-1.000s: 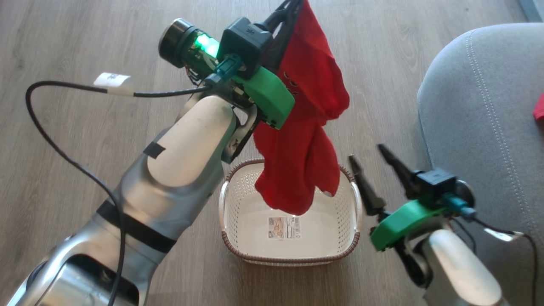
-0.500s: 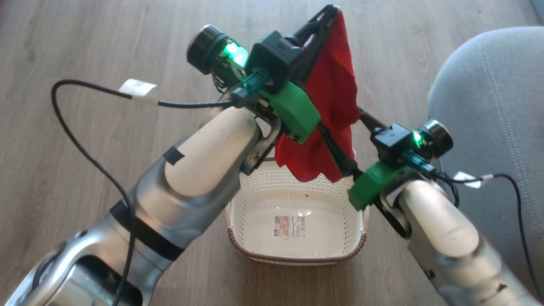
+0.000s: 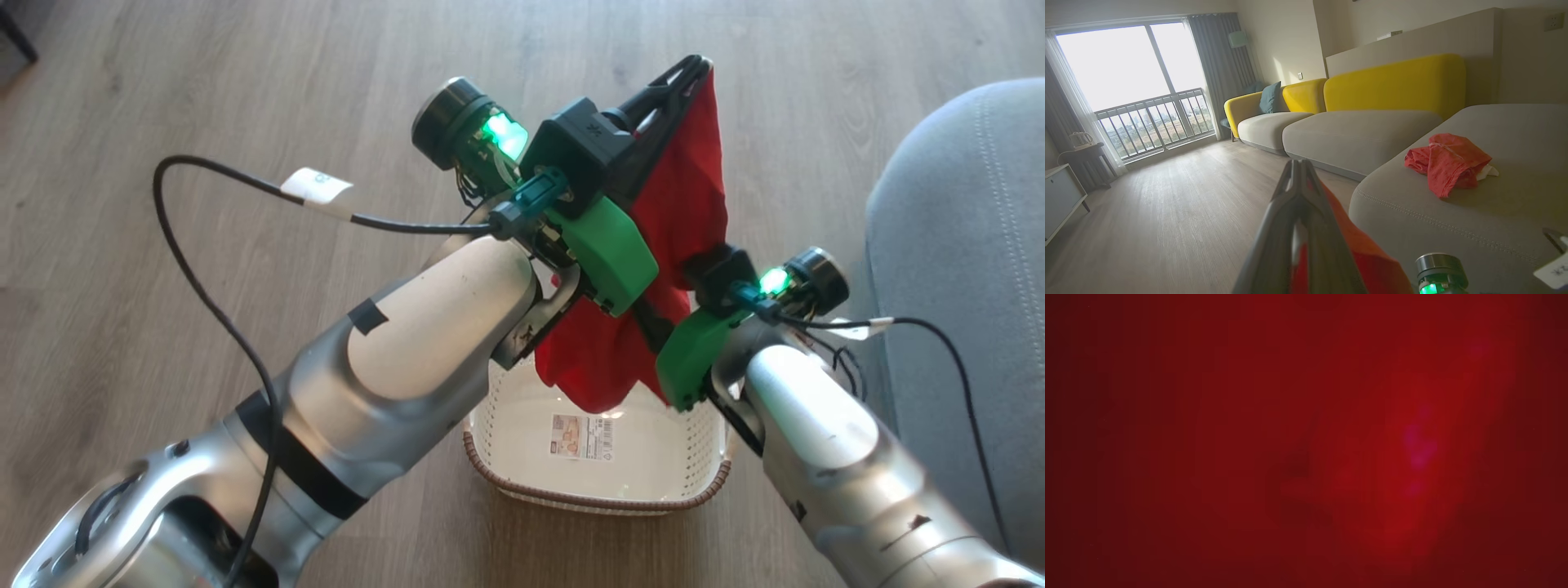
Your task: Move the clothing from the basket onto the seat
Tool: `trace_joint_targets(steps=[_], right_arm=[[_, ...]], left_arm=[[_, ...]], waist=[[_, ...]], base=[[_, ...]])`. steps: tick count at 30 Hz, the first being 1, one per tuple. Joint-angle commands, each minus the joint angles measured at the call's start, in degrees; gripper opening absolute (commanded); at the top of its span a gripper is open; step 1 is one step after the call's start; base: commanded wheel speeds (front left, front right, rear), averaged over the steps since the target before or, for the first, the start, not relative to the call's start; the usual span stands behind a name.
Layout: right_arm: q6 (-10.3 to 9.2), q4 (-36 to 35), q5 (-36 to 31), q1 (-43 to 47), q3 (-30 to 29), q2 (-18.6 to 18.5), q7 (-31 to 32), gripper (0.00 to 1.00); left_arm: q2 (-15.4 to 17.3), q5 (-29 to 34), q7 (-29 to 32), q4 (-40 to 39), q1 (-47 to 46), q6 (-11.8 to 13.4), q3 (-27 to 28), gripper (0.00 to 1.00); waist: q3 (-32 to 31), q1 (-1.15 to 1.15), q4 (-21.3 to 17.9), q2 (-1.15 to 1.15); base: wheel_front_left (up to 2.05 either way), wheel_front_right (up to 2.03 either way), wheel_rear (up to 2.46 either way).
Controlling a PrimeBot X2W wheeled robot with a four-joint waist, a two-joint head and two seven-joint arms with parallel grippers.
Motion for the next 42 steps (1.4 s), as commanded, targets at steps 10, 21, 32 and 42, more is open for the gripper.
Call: trace_joint_targets(steps=[10,21,32,42], right_arm=[[0.39,-1.0,5.69,-2.76,3.77,1.56,-0.31,0.0],[0.39,-9.09,8.13,0.95,1.98,-1.1,-0.31,0.0],[0.39,-20.36,9.94,6.16,-5.91,-4.85,-0.31,0.0],[0.39,-28.5,10.97,10.55,-9.98,-6.03,-0.31,0.0]], left_arm=[[0.77,-1.52,-0.29,-1.35,-3.3,1.45,0.67,0.0],[0.77,-2.76,-0.29,2.23,0.28,-0.75,0.41,1.0],[1.13,-1.39,-0.29,7.35,5.08,-7.85,2.92,1.0],[3.12,1.87,-0.29,10.21,10.84,-13.19,9.11,1.0]], waist=[[0.25,0.0,0.49,0.0],[0.93,0.0,-2.63,0.0],[3.22,0.0,-9.58,0.0],[3.68,0.0,-20.44,0.0]], base=[[0.0,0.0,0.0],[0.0,0.0,0.0],[0.0,0.0,0.0],[0.0,0.0,0.0]])
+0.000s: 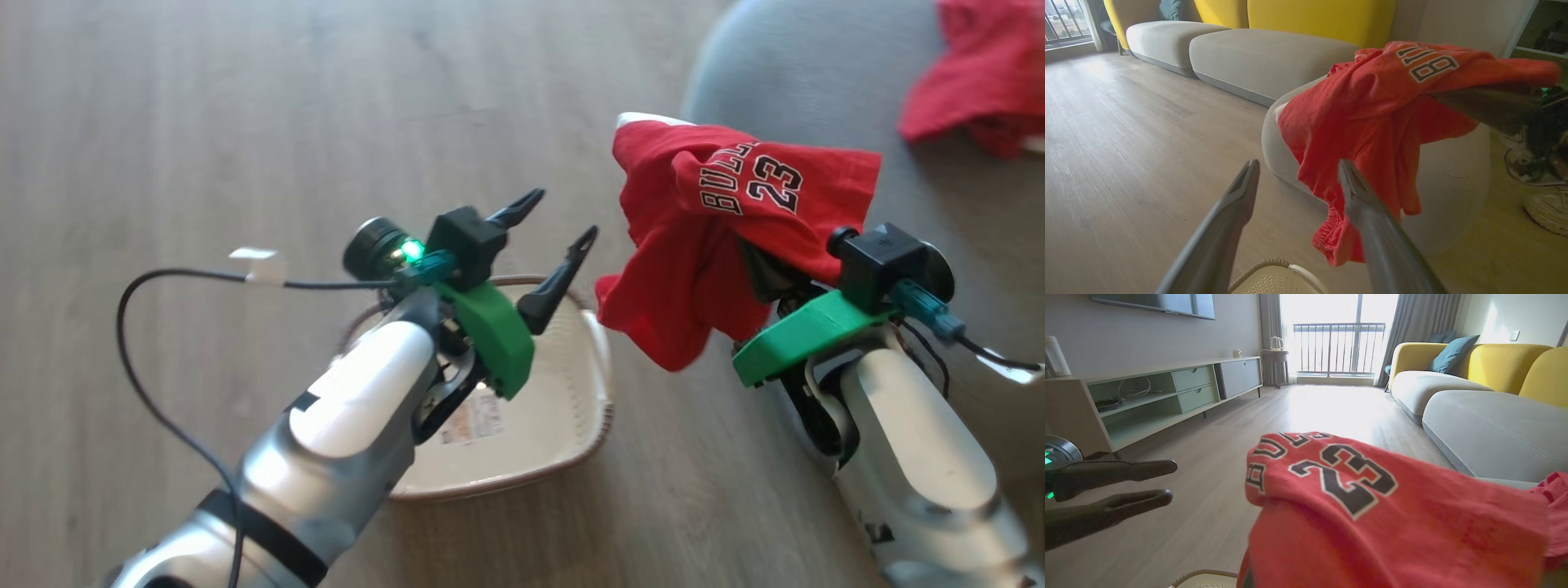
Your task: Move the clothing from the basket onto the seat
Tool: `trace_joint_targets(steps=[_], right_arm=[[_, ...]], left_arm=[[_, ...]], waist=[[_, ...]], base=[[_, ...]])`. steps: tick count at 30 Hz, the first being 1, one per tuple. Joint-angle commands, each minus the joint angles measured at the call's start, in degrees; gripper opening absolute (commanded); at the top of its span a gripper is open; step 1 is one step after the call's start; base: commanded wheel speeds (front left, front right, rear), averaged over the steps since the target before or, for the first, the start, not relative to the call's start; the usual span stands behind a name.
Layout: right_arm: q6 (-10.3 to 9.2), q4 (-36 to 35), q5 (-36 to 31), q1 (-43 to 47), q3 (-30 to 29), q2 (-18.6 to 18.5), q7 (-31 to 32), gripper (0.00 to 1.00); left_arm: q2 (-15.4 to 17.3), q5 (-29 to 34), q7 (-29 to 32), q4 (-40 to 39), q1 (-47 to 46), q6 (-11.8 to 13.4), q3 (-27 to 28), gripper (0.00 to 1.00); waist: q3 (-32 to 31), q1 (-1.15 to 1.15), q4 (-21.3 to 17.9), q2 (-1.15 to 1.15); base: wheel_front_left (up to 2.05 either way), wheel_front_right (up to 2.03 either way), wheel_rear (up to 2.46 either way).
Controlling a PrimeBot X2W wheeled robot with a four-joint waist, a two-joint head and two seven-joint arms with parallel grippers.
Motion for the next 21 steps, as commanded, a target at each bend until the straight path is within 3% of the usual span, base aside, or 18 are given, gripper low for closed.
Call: trace_joint_targets(steps=[1,12,21], right_arm=[[0.39,-2.76,0.49,-0.25,0.35,0.15,-0.37,0.0],[0.39,-9.37,3.2,2.47,1.24,1.04,-0.37,0.0],[0.39,-17.34,2.59,10.21,-7.98,0.87,-0.37,0.0]], left_arm=[[1.07,0.62,-0.29,-1.61,-1.22,-0.4,2.62,1.0],[0.93,4.34,-0.29,-5.87,7.3,-2.41,12.44,1.0],[-0.13,5.14,-0.29,-7.49,6.73,-2.82,9.41,1.0]], waist=[[0.22,0.0,-4.51,0.0],[-1.62,0.0,-19.73,0.0],[-0.64,0.0,-21.82,0.0]], base=[[0.0,0.0,0.0],[0.0,0.0,0.0],[0.0,0.0,0.0]])
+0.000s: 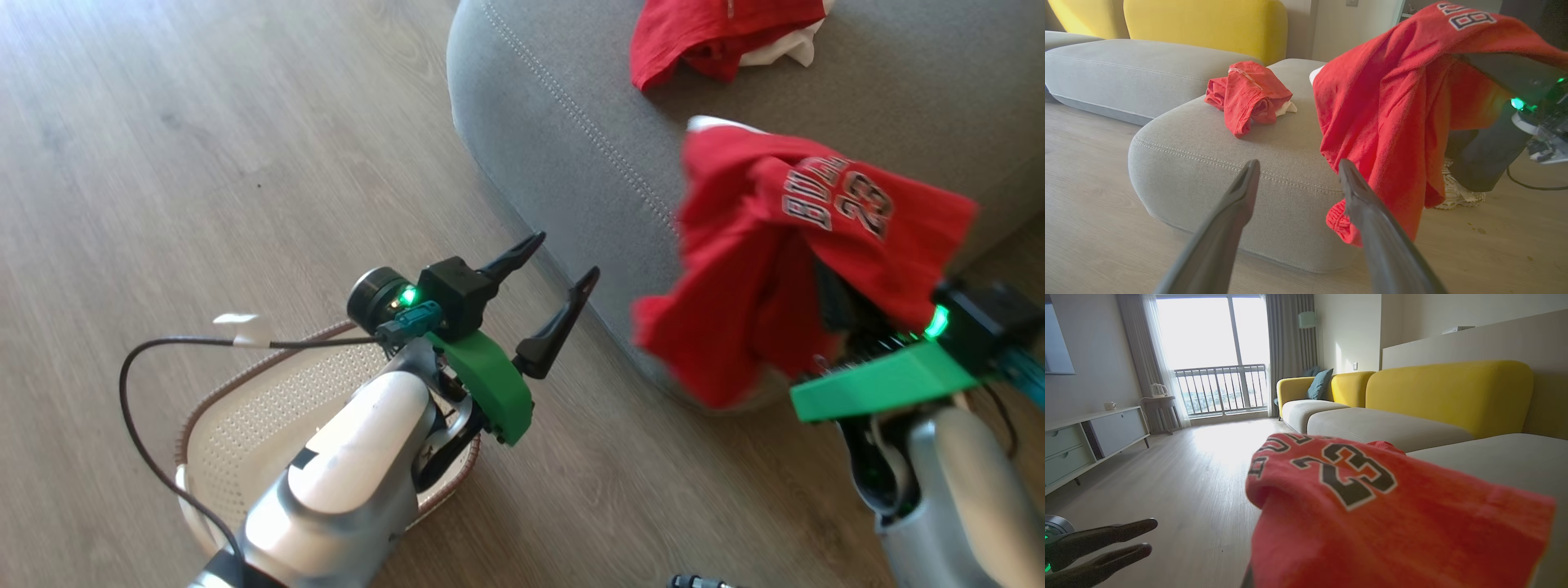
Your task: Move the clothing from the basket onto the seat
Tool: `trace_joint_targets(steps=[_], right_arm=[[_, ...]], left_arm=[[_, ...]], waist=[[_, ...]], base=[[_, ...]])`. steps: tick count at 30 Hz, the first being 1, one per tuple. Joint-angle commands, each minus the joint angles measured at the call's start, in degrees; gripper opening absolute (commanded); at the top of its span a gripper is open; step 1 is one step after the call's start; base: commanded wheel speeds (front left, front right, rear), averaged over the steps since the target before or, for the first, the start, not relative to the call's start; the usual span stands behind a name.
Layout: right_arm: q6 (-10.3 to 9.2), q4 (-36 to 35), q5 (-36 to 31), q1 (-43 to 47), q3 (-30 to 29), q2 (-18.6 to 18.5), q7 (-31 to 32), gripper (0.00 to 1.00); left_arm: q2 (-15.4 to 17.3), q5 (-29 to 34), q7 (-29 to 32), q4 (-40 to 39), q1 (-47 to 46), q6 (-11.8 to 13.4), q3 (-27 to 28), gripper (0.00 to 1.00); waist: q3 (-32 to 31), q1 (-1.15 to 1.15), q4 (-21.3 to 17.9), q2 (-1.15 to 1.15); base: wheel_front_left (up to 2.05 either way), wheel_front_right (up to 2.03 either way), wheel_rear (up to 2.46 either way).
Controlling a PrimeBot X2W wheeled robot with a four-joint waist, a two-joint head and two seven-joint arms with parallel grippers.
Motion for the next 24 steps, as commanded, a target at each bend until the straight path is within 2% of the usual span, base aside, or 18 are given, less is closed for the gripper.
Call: trace_joint_targets(steps=[1,6,9,17,19,24], right_arm=[[0.4,-3.07,-0.62,-0.19,0.07,0.24,-0.37,0.0],[0.4,-6.41,-1.31,2.72,-4.22,0.24,-0.37,0.0],[0.4,-6.36,-2.41,1.19,-6.36,-1.35,-0.37,0.0],[0.4,0.17,-4.26,-12.7,-8.92,-7.07,-0.37,0.0],[0.4,1.1,-4.21,-14.5,-9.62,-7.82,-0.37,0.0],[0.4,7.55,-6.19,-24.99,-13.7,-12.89,-0.37,0.0]], left_arm=[[0.63,0.19,-0.29,-2.22,-2.79,-0.07,1.62,1.0],[1.49,0.55,-0.29,-4.04,-2.65,-0.07,0.91,1.0],[1.88,0.81,-0.29,-4.89,-2.65,-0.08,0.31,1.0],[4.22,3.34,-0.29,-7.37,-3.34,-0.08,-1.49,1.0],[4.27,3.71,-0.29,-7.63,-3.82,-0.08,-2.19,1.0],[4.91,4.54,-0.29,-8.7,-7.48,-0.08,-5.19,1.0]], waist=[[0.3,0.0,-0.13,0.0],[1.76,0.0,-0.37,0.0],[3.52,0.0,-0.4,0.0],[11.91,0.0,-0.2,0.0],[13.21,0.0,0.57,0.0],[20.29,0.0,4.39,0.0]], base=[[0.0,0.0,0.0],[0.0,0.0,0.0],[0.0,0.0,0.0],[0.0,0.0,0.0],[0.0,0.0,0.0],[0.0,0.0,0.0]])
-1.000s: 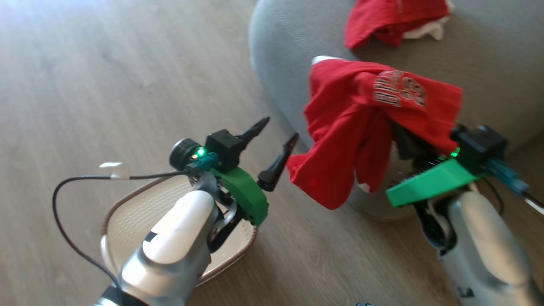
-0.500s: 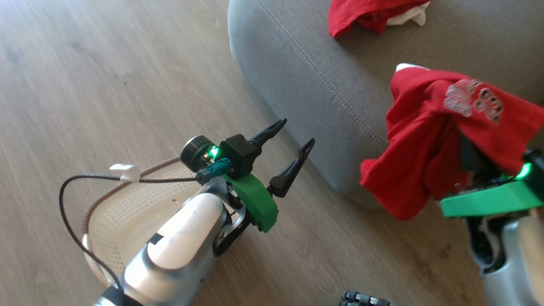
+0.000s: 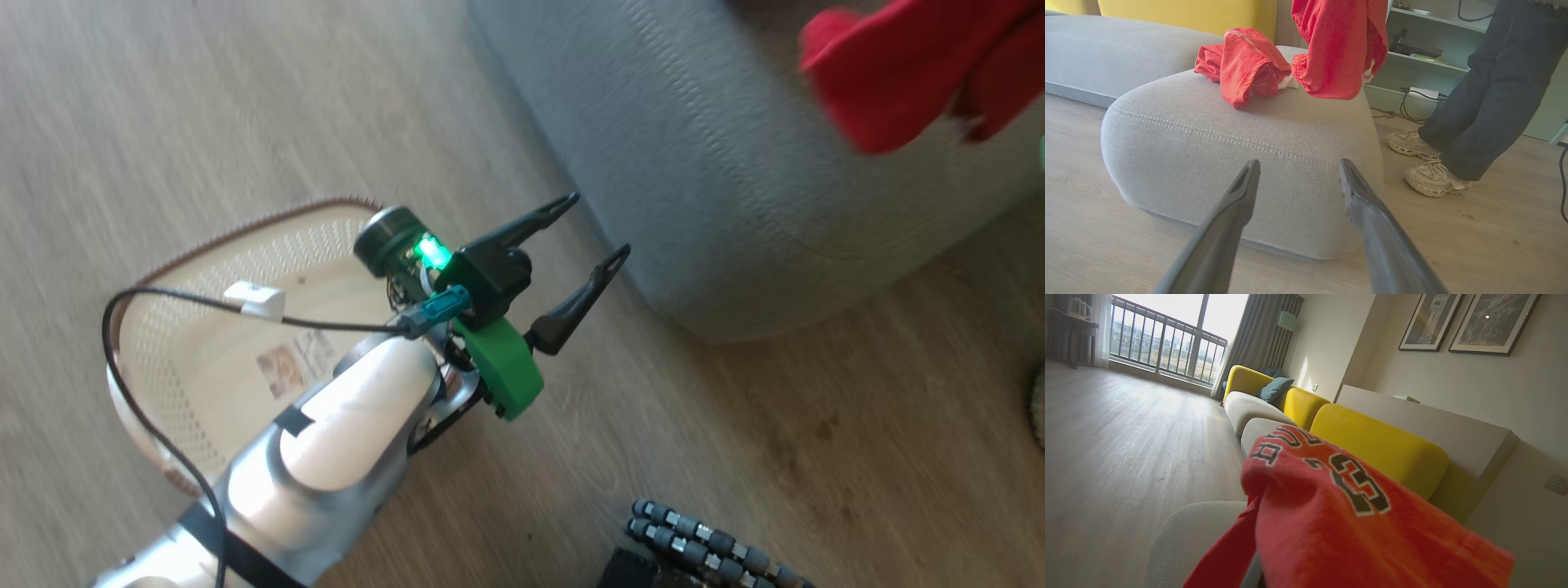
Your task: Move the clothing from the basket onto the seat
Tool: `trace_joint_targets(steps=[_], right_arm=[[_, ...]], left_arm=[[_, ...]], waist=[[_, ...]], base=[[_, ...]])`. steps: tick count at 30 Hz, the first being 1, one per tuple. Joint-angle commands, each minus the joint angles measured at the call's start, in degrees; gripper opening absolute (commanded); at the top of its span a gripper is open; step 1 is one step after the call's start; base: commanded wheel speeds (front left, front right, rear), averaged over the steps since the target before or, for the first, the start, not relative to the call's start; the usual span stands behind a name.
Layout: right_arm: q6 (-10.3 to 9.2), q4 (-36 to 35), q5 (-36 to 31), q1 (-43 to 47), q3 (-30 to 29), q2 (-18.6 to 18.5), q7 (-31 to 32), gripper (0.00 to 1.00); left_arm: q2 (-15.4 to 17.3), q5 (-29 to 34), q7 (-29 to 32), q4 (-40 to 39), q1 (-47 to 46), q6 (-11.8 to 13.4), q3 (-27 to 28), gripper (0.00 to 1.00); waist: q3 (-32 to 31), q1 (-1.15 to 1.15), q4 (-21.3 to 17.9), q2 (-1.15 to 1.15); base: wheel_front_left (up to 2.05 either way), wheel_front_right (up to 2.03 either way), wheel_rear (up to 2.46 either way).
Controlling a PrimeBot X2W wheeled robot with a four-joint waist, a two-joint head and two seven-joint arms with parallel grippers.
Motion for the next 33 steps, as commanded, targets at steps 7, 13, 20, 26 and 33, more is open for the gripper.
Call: trace_joint_targets(steps=[7,13,20,26,33], right_arm=[[0.39,7.53,-3.76,-14.83,-4.52,-10.19,-0.36,0.0],[0.39,16.98,-6.66,-26.14,-10.09,-16.61,-0.27,0.0],[0.39,23.59,-11.61,-37.88,-19.33,-22.57,2.93,0.0],[0.39,27.05,-18.13,-40.07,-27.45,-22.19,7.77,0.0],[0.39,31.62,-21.07,-38.13,-30.94,-13.71,7.75,0.0]], left_arm=[[1.29,0.38,-0.29,-1.9,-5.48,-0.08,-1.42,1.0],[1.68,0.67,-0.29,-1.51,-7.06,-0.09,-2.49,1.0],[2.18,1.7,-0.29,-1.5,-6.13,0.01,-2.36,1.0],[1.55,2.88,-0.29,-2.59,-4.74,0.06,-1.55,1.0],[-0.15,4.03,-0.29,-3.66,-4.56,0.0,-0.38,1.0]], waist=[[11.12,0.0,6.85,0.0],[16.12,0.0,10.76,0.0],[20.99,0.0,15.74,0.0],[23.9,0.0,19.78,0.0],[26.16,0.0,21.73,0.0]], base=[[0.0,0.0,0.0],[0.0,0.0,0.0],[0.0,0.0,0.0],[0.0,0.0,0.0],[0.0,0.0,0.0]])
